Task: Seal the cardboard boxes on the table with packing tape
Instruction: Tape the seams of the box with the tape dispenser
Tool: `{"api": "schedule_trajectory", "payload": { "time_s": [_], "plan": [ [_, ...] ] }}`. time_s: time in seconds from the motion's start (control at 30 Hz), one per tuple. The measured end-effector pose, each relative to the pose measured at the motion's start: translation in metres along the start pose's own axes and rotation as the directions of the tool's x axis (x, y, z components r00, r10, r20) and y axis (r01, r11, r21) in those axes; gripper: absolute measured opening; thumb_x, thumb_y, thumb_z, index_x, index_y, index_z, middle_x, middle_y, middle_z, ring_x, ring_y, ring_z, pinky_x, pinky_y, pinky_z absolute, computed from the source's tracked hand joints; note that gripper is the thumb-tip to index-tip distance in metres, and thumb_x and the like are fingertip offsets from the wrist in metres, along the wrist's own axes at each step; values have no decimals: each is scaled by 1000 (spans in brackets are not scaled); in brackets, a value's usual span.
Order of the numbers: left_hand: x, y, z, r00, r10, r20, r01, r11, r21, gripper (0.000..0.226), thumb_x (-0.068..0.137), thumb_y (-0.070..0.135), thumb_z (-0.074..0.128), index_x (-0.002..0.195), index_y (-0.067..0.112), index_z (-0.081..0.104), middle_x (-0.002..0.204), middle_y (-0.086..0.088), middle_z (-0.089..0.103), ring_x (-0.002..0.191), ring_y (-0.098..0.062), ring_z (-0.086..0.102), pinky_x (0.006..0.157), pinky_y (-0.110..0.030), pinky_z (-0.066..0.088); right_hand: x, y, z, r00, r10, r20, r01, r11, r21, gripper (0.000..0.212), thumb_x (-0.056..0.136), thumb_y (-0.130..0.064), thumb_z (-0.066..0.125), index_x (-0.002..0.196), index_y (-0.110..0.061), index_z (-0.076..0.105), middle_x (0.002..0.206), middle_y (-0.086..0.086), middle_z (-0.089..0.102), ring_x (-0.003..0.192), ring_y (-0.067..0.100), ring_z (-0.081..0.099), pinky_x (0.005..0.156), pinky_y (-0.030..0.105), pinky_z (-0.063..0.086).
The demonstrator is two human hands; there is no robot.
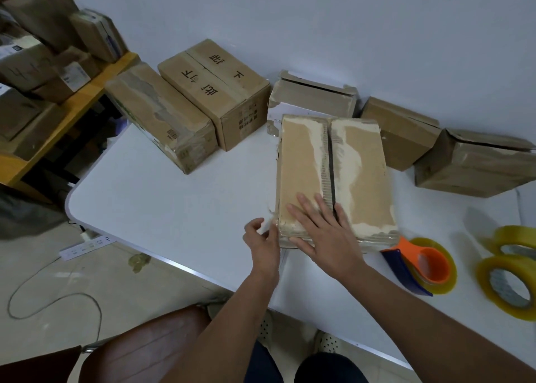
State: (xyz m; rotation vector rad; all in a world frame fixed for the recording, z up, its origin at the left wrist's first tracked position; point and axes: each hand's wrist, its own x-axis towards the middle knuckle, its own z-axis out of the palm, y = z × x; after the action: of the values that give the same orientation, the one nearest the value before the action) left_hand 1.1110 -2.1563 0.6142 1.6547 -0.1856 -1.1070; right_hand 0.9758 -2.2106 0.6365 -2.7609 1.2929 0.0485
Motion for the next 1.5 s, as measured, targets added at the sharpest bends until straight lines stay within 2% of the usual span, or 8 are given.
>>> {"api": "schedule_trajectory", "payload": {
  "time_s": [0.23,0.43,0.57,0.77,0.87,1.0,1.23,1.5],
  "plan": [
    [-18,25,-30,971,223,84,-237,940,247,24,105,28,45,118,31,65,118,18,65,108,6,59,84,-7,46,-2,0,0,1000,-9,-28,9,1000,-17,66,97,-62,31,155,-37,14,164,-10,7,151,23,8,118,53,16],
    [-39,13,-19,839,241,489,-508,669,542,64,105,44,34,158,33,-1,158,11,31,133,-9,48,102,-18,39,1,1,-5,1000,0,21,0,1000,11,62,97,-61,23,155,-38,16,164,-12,6,151,23,7,119,51,10],
    [-24,31,-21,857,146,493,-449,680,579,61,105,47,27,159,27,6,150,1,45,126,-16,54,96,-17,39,1,0,-5,999,-15,34,14,999,28,64,96,-62,24,155,-37,16,164,-12,7,151,24,8,119,50,12],
    [-12,54,12,930,35,365,-200,882,427,65,102,58,26,158,26,15,160,1,31,142,-22,38,120,-41,29,5,5,-18,995,-70,71,54,978,202,69,93,-66,21,155,-37,13,163,-16,-3,151,16,-8,121,52,6],
    [-7,69,4,939,90,332,-243,858,453,66,103,55,24,159,23,12,165,9,13,150,-14,18,116,-23,12,-2,32,-35,972,227,-56,-168,844,510,59,100,-58,31,153,-40,14,163,-15,1,150,8,-7,121,43,-4],
    [6,85,21,922,83,377,-298,773,560,61,106,50,24,155,13,22,150,3,38,139,-21,38,108,-31,31,-13,80,-47,682,714,154,-592,416,691,65,102,-49,35,155,-17,16,160,10,22,146,34,24,118,47,22],
    [26,81,32,938,213,272,-345,540,767,54,103,51,35,124,4,47,122,-16,61,111,-34,58,84,-37,43,-30,48,-52,637,668,384,-616,141,775,66,101,-54,32,156,-21,17,157,5,32,141,28,35,116,43,30],
    [59,114,23,928,287,237,-273,89,958,77,99,65,24,146,5,35,148,-19,41,139,-36,32,113,-52,21,-62,-27,-48,699,528,482,-585,34,811,35,99,-34,49,129,-15,52,122,4,60,107,21,59,101,46,48]
  ]
}}
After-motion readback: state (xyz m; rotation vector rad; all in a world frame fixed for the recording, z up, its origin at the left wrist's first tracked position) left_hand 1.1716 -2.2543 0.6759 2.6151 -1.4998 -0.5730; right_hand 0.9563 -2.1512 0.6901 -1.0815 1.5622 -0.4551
